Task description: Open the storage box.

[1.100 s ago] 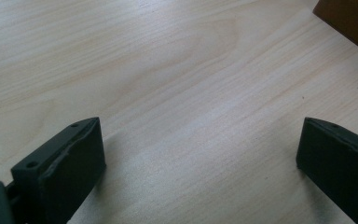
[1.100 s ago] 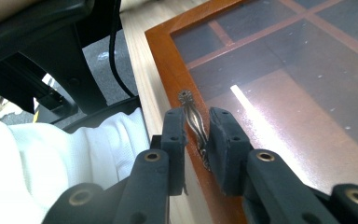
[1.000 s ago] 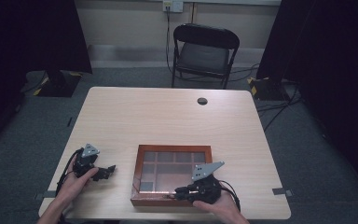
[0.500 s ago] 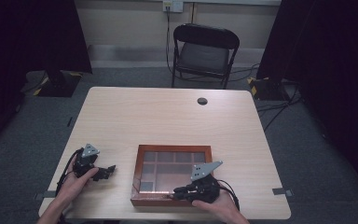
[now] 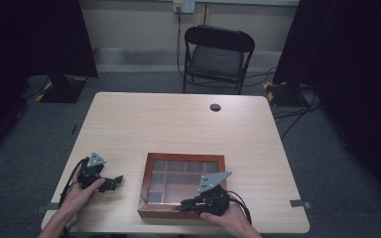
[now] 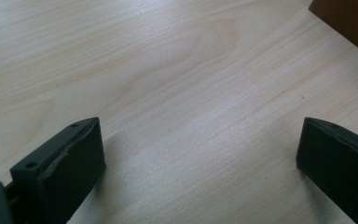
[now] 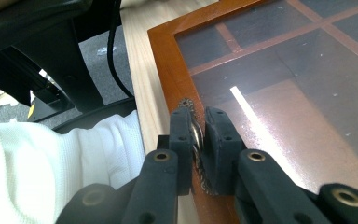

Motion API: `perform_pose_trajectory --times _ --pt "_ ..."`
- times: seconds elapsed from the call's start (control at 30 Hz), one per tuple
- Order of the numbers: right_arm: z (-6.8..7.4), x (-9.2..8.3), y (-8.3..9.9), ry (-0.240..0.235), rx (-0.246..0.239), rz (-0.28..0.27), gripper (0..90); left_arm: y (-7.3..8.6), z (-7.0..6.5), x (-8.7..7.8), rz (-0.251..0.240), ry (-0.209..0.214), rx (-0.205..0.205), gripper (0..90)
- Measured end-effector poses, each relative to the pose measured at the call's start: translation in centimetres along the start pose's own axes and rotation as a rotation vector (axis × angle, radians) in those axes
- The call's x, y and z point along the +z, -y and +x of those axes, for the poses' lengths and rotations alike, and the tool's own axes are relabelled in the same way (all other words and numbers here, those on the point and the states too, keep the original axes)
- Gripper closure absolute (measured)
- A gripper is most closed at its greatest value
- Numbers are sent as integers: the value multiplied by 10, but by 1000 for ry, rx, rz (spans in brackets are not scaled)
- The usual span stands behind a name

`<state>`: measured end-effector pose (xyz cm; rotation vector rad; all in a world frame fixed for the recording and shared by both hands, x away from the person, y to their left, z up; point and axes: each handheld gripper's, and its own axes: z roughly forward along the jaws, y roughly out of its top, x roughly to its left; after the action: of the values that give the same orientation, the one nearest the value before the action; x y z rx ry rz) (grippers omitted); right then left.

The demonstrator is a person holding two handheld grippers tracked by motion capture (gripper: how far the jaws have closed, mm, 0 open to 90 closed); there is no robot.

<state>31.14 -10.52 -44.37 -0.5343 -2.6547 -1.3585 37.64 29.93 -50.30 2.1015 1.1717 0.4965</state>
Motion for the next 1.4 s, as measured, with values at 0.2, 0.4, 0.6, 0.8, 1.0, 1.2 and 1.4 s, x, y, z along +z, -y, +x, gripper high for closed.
perform_pose_trajectory --times 0.2,0.4,0.6,0.8,1.0,1.2,1.4 --pt "-2 0 0 -11 7 1 822 0 0 0 2 1 3 2" --pt "-3 -6 -2 -25 7 -19 824 0 0 0 2 0 1 1" --pt "-3 -7 -5 -31 13 -24 825 0 0 0 3 -3 2 1" --pt "-3 -11 -10 -34 7 -29 827 1 -1 -2 3 8 -5 9" --pt "-3 -13 -13 -38 18 -26 828 -1 -5 -5 -18 38 4 175" --pt "-3 -17 -19 -41 20 -27 828 -5 -9 -13 -68 81 1 157" --pt "-3 -21 -23 -38 15 -24 828 -9 -22 -20 -108 141 45 168"
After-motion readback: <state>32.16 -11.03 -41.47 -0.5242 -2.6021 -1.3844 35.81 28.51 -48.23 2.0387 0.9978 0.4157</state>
